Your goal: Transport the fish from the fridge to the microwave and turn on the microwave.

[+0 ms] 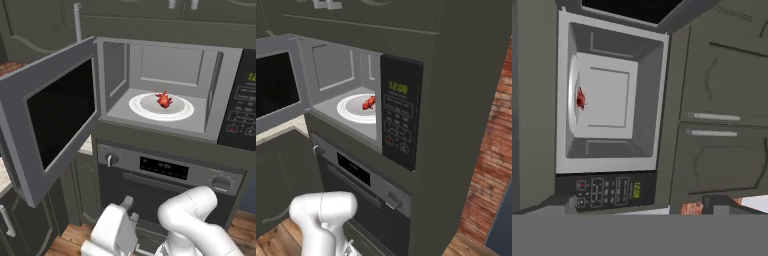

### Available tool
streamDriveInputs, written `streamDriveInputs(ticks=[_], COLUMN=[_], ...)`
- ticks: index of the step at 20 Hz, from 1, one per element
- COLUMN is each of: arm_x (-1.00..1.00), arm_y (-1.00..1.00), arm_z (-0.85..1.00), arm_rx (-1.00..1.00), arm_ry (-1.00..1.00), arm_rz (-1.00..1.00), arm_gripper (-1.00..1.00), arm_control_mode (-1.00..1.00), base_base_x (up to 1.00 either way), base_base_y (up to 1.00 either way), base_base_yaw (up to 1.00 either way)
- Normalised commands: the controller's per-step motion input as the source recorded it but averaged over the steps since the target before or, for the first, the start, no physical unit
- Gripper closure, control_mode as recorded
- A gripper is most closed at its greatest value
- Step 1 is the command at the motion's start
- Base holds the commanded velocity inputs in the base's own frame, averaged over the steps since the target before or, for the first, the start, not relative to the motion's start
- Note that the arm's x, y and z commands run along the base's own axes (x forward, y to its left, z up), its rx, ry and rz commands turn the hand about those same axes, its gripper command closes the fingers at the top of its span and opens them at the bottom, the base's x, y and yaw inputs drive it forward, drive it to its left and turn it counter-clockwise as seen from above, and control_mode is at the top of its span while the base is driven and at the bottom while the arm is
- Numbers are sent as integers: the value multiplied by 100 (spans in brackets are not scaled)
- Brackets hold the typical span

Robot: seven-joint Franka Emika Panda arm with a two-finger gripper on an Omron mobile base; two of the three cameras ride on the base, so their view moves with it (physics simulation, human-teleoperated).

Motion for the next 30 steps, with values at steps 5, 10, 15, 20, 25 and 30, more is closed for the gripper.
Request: streamDriveInputs(ticks=[5,10,15,20,25,30], arm_x=[10,27,35,33,28,33], arm_y=[22,16,21,29,31,35], arm_z=[-43,-36,-38,-33,-9,-2], arm_rx=[-13,-5,-3,-4,-1,-2], arm_ry=[0,0,3,4,7,9], arm_rz=[0,0,0,0,0,0], arm_gripper=[-100,-100,-100,-100,-100,-100], arm_control_mode=[-100,-100,-100,-100,-100,-100], base_base_x=[0,0,0,0,0,0], base_base_y=[0,0,0,0,0,0], base_base_yaw=[0,0,0,0,0,0])
